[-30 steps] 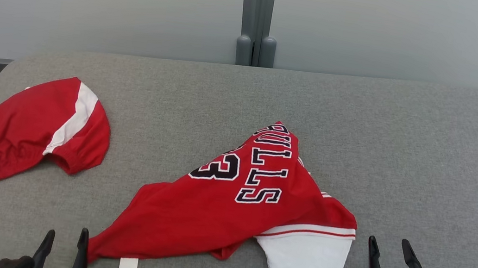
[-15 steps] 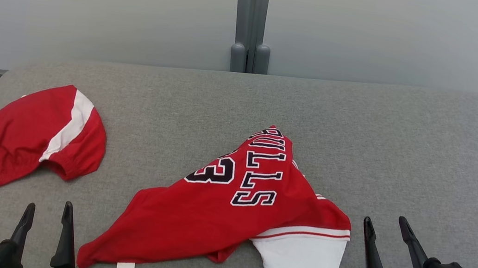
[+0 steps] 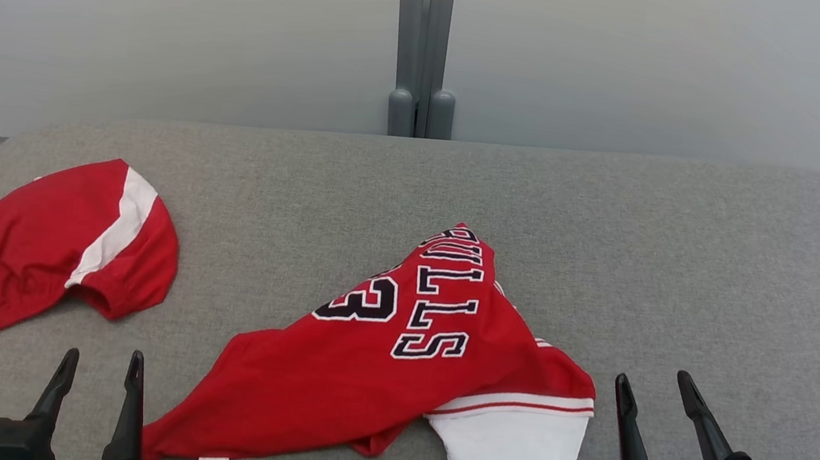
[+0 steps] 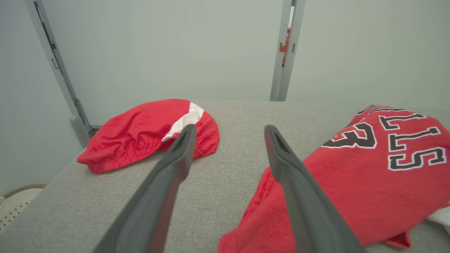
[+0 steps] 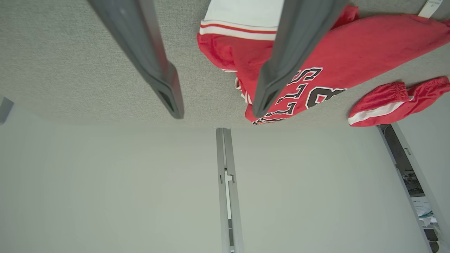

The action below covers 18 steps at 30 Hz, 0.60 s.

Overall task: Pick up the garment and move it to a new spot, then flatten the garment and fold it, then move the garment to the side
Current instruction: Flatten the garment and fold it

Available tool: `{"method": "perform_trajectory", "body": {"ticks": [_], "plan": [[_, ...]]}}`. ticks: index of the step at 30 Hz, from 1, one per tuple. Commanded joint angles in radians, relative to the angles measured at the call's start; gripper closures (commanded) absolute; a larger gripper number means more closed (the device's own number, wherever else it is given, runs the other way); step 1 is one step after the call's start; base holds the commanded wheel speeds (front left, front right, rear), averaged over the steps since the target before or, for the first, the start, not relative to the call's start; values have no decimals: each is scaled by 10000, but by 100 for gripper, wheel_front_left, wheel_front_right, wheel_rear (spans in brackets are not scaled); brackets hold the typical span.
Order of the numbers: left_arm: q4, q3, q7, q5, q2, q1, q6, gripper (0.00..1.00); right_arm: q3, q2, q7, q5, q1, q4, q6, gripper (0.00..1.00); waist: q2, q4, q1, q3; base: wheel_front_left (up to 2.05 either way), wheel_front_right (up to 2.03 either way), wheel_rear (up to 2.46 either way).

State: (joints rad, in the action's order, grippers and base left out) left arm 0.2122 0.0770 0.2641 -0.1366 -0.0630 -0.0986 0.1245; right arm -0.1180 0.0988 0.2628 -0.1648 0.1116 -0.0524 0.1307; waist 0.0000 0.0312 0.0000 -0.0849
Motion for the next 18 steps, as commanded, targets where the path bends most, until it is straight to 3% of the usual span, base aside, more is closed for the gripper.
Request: {"method": "perform_trajectory", "body": {"ticks": [1, 18], "plan": [[37, -4, 6, 56, -92, -73, 46, 0, 49, -38, 30, 71, 147, 79, 1, 0, 0, 12, 0, -12, 0, 0, 0], [111, -155, 4, 47, -168, -317, 59, 0, 185, -165, 30, 179, 391, 27, 1, 0, 0, 78, 0, -146, 0, 0, 0]]}}
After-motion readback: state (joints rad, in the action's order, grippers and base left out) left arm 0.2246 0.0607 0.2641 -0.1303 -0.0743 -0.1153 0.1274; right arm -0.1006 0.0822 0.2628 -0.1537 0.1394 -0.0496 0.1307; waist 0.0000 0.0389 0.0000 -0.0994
